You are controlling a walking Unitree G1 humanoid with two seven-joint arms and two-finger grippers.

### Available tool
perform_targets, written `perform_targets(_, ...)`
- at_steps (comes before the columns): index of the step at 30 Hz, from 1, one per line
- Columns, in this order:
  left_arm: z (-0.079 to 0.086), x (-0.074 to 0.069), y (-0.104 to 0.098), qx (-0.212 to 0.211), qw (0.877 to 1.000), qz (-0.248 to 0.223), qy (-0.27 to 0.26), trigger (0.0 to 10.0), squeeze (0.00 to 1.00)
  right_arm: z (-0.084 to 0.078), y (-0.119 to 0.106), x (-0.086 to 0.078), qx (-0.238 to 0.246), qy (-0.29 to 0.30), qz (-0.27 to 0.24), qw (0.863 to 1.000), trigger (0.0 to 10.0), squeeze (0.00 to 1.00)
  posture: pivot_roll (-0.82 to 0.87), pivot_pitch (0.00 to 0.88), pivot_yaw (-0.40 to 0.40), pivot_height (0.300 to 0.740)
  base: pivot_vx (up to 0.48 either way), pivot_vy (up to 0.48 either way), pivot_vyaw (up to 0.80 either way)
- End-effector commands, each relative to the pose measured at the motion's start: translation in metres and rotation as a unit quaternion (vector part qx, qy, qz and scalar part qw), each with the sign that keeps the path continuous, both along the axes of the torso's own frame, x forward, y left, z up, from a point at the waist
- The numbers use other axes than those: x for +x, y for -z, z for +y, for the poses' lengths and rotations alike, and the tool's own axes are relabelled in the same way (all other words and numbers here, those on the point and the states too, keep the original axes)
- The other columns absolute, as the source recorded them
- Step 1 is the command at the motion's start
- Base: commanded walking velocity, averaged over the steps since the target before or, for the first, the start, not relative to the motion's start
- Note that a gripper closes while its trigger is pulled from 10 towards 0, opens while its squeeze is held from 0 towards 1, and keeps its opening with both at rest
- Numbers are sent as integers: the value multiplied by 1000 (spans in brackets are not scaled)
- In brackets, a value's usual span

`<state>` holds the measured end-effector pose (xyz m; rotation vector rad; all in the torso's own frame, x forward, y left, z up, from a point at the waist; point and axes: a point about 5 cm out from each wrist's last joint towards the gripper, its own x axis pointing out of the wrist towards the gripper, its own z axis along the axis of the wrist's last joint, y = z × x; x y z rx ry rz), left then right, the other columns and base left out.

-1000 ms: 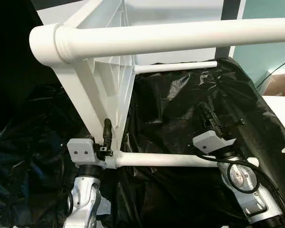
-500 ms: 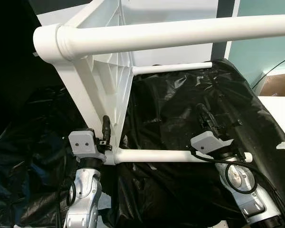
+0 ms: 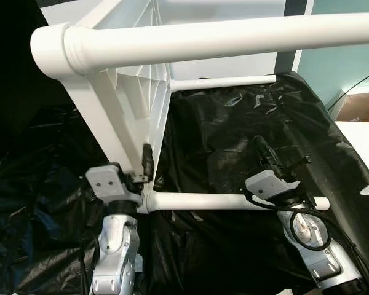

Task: Building children table

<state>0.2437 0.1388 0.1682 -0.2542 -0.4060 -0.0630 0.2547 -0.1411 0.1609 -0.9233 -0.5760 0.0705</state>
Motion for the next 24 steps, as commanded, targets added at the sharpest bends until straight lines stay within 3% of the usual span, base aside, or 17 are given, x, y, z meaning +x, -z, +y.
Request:
perform_targets(1,0,-8,-10,-2,999,-31,37,10000,0,2,2,1,-4,-3,6,1000,10000,0,-22,0,136,740,0,0,0)
perform_targets(5,7,-17,-10,4,999,-31,42,10000,0,1,2,0,-5,-2,6,1000,10000,0,-21,0,137,740,0,0,0)
perform_targets(8,24,-42,10,71,996,1,47,10000,0,-1,1,-3,-24,-15,2,1000,10000,71,-11,0,139,740,0,0,0)
perform_targets(9,30,-48,19,92,995,17,37,10000,0,0,-1,-4,-36,-24,-5,999,10000,482,-8,0,137,740,0,0,0)
perform_targets(11,33,-53,26,112,993,27,34,10000,0,0,-2,-4,-44,-28,-12,999,10000,443,1,0,130,740,0,0,0)
perform_targets(12,33,-58,32,136,989,32,39,10000,0,0,-2,-4,-49,-31,-17,998,10000,259,6,0,127,740,0,0,0)
perform_targets(13,33,-58,32,136,989,32,39,10000,0,0,-2,-4,-49,-31,-17,998,10000,259,6,0,127,740,0,0,0)
perform_targets(14,31,-62,36,151,986,38,55,10000,0,-1,-2,-5,-50,-32,-18,998,10000,0,6,0,127,740,0,0,0)
perform_targets(17,27,-65,42,162,983,49,76,10000,0,-2,-1,-5,-50,-32,-15,998,10000,0,14,0,123,740,0,0,0)
perform_targets(18,21,-71,51,171,972,78,140,10000,0,-3,2,-6,-53,-32,-9,998,10000,0,16,0,116,740,0,0,0)
perform_targets(19,21,-71,51,171,972,78,140,10000,0,-3,2,-6,-53,-32,-9,998,10000,0,16,0,116,740,0,0,0)
perform_targets(21,17,-82,65,160,942,141,259,10000,0,-5,4,-7,-51,-30,-2,998,10000,0,16,0,116,740,0,0,0)
perform_targets(22,17,-82,65,160,942,141,259,10000,0,-5,4,-7,-51,-30,-2,998,10000,0,16,0,116,740,0,0,0)
perform_targets(23,16,-87,68,151,930,160,294,10000,0,-5,4,-8,-50,-29,-2,998,10000,0,16,0,116,740,0,0,0)
perform_targets(24,16,-87,68,151,930,160,294,10000,0,-5,4,-8,-50,-29,-2,998,10000,0,16,0,116,740,0,0,0)
